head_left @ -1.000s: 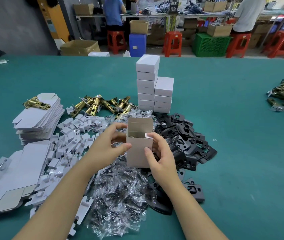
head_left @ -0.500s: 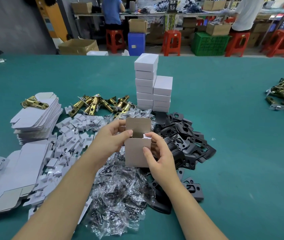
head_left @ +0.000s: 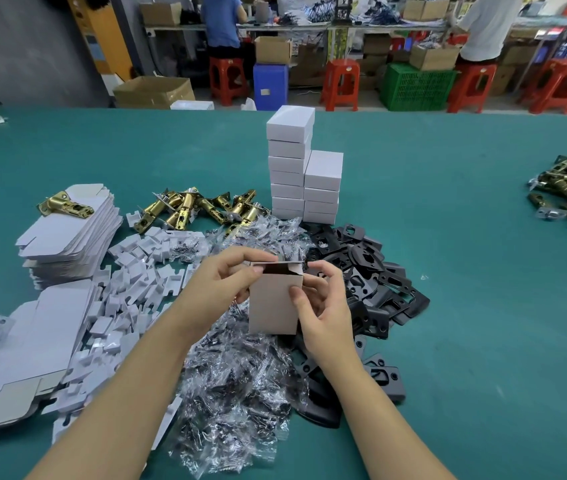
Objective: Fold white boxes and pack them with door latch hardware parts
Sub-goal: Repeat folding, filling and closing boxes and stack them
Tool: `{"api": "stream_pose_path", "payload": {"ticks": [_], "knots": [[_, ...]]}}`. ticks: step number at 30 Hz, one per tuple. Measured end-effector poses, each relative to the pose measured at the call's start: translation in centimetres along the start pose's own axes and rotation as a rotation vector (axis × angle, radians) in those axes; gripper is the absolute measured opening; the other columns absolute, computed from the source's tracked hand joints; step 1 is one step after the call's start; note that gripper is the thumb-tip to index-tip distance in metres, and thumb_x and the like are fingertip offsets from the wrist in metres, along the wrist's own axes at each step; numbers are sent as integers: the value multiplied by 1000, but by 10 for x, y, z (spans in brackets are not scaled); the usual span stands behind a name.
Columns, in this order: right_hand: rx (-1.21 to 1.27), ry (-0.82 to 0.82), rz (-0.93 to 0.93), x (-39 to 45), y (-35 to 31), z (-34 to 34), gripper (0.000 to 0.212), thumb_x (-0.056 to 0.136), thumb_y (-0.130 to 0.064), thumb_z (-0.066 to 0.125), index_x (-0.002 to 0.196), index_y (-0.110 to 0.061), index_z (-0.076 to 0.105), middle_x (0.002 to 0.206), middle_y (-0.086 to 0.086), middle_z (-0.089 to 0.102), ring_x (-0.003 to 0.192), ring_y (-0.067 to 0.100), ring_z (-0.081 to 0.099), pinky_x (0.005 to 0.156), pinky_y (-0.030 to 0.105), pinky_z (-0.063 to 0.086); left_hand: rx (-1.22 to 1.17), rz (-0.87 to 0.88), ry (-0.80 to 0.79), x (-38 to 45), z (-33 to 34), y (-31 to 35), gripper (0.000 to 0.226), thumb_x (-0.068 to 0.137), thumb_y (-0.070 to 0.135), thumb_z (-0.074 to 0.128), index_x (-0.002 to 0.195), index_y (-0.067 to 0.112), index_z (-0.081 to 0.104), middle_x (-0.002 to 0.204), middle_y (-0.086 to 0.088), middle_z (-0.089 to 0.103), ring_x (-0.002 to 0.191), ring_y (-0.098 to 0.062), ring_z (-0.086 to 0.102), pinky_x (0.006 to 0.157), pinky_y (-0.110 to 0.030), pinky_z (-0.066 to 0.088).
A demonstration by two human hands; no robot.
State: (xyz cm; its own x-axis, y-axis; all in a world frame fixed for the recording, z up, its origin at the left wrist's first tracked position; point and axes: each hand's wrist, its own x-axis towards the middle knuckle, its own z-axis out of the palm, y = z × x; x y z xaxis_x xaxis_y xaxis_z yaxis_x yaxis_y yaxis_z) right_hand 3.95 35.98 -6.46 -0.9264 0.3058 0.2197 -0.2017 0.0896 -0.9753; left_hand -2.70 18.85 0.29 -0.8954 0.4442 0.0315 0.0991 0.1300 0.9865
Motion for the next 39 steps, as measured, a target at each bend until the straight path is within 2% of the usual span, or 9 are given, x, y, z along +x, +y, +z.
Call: {"api": "stream_pose_path", "payload": {"ticks": [4,6,10,14,17,25,31,36,39], "knots": [[26,-14,-2,0,-2,1,36,95,-35,63,120,-58,50,117,-19,69,106,10,69,78,23,57,51,35,20,-3,1,1,19,85,42,71,89,25,79,113,15,68,71,-8,57,62,-17,48],[30,-17,-23,-1,-3,2,34,96,-38,63,124,-55,54,117,-19,68,107,9,68,79,21,55,133,64,61,-4,2,-2,6,91,33,74,86,29,78,112,14,70,68,-9,55,62,-20,48],[45,-2,-27,-2,-2,1,36,93,-52,60,128,-46,59,116,-14,70,110,14,67,82,27,57,332,145,61,-4,2,-5,22,92,24,73,102,44,74,100,11,67,66,-4,51,63,-18,46],[27,29,-30,-2,-2,2,36,93,-56,59,129,-48,60,114,-18,70,106,11,68,77,27,59,473,220,30,-6,5,-3,41,92,22,72,115,55,62,110,24,62,101,3,55,81,-8,44],[28,43,-22,-2,-2,2,37,93,-57,60,128,-46,61,112,-18,69,102,10,69,73,24,58,542,278,44,-6,7,-5,37,91,21,72,120,45,65,112,20,62,106,2,55,83,-7,42],[19,63,-41,-1,-3,1,26,95,-57,57,115,-44,65,107,-14,71,94,13,68,69,24,55,508,288,71,-6,7,0,32,88,47,61,119,45,71,99,19,64,75,-20,58,67,-29,50],[-9,74,-73,-3,-3,-1,25,96,-51,54,117,-39,63,102,-13,70,89,13,66,74,24,51,518,310,41,-6,10,4,25,89,42,65,112,41,75,97,15,65,69,-21,53,62,-25,46],[-141,95,-224,-4,-6,0,25,103,-39,49,124,-44,62,119,-7,65,112,17,63,91,28,52,532,298,-8,-8,6,1,26,93,35,66,118,41,72,107,21,64,80,-19,58,70,-24,50],[-207,132,-289,-3,-3,-2,28,103,-33,52,126,-31,67,128,-2,59,123,9,56,98,15,45,556,294,-39,-9,3,-2,29,95,39,62,122,46,68,117,23,65,98,-14,63,80,-25,53]]}}
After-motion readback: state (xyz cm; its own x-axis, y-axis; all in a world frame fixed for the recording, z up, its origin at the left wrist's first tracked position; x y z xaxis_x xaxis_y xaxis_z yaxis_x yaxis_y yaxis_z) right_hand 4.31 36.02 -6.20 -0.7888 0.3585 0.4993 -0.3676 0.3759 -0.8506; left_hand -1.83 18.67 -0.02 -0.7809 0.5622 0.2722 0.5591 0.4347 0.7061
